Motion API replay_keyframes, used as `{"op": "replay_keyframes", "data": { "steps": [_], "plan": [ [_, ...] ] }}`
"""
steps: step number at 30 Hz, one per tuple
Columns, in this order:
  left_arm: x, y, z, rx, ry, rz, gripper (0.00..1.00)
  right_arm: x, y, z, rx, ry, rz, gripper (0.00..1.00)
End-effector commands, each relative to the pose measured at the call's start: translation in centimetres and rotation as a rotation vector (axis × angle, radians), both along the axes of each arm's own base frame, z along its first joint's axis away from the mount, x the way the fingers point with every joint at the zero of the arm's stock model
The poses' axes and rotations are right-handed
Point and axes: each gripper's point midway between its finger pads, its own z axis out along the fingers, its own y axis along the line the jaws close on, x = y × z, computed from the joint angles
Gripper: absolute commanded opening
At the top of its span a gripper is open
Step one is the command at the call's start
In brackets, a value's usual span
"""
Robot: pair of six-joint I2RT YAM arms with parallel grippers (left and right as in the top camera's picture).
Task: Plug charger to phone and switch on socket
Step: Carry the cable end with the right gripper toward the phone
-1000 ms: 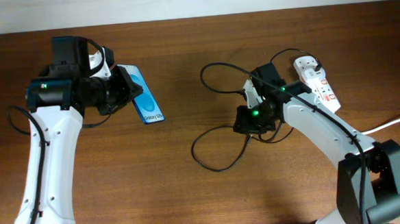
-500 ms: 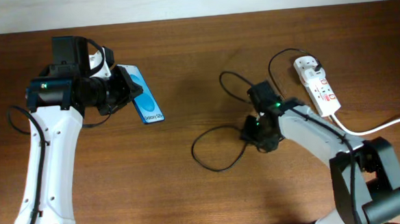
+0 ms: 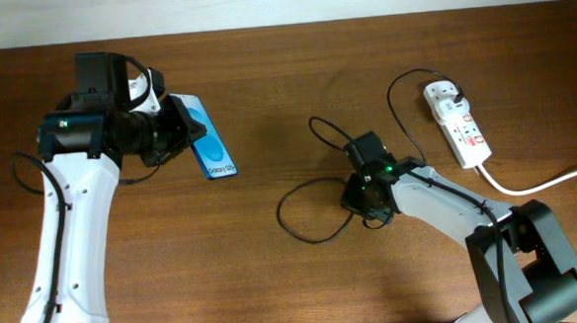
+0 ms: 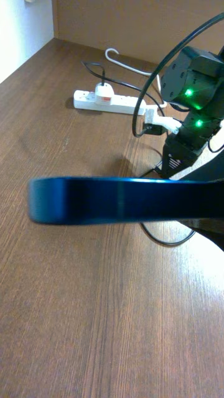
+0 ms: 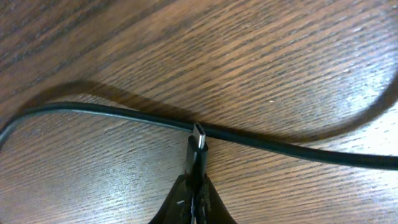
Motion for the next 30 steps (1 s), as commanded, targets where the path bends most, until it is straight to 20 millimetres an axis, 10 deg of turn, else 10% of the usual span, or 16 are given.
{"op": "replay_keyframes", "data": {
  "steps": [1,9,30],
  "plan": [
    [0.3,-0.3,1.3,-0.015,-0.041,-0.024,0.00,-1.3,0.1,-0.4,0.008,0.011,0.086,0.04],
    [0.2,-0.4,1.3,-0.017,-0.038,-0.024,0.00,-1.8,5.8,12.4,0.336,-0.367,0.543,0.04],
    [0.0,-1.3,1.6,-0.073,-0.015,-0.015,0.00,-6.4,10.6,13.6,0.459,-0.441,0.978,0.04]
  ]
}}
